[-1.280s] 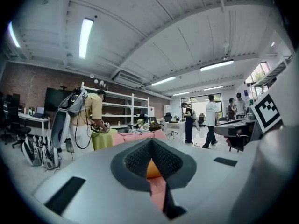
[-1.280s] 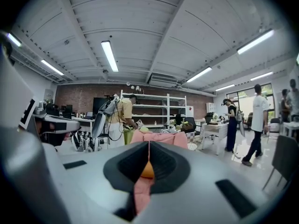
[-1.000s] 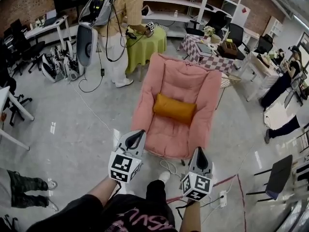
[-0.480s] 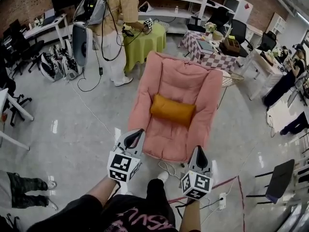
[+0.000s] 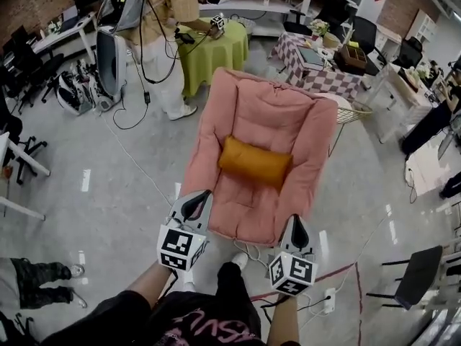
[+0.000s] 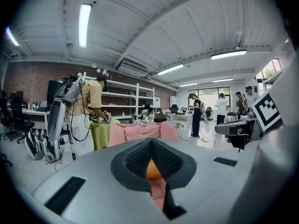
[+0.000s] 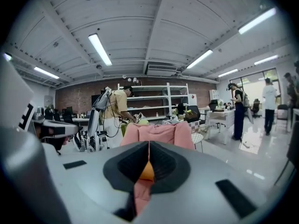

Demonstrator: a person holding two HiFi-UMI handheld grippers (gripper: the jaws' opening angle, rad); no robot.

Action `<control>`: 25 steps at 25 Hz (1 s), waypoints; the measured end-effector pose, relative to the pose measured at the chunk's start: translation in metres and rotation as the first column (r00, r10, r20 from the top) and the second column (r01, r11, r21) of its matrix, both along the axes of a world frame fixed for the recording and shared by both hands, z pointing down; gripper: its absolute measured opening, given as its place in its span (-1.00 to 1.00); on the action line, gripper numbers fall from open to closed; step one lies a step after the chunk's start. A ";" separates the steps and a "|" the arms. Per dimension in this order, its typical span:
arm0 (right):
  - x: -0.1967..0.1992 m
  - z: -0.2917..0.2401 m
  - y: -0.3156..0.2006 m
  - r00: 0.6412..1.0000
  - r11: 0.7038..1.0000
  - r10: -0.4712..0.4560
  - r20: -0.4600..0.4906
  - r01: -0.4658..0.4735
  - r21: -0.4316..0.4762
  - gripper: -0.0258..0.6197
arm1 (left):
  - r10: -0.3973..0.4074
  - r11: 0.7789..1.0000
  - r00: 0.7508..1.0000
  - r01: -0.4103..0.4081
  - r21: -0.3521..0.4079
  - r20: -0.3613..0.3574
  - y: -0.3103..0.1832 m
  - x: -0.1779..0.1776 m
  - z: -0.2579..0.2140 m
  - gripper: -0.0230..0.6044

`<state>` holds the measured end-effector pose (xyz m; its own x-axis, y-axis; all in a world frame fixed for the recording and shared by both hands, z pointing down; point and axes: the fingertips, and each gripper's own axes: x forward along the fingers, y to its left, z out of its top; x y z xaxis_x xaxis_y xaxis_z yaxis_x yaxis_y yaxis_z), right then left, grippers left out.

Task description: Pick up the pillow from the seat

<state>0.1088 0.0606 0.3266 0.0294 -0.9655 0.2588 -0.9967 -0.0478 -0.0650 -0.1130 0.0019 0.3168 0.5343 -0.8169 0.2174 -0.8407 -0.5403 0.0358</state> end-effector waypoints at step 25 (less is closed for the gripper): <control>0.115 0.011 -0.136 0.996 0.996 -0.086 0.039 0.087 -0.024 -0.85 | -0.058 0.998 0.996 0.059 -0.015 0.071 -0.124 0.124 -0.006 -0.90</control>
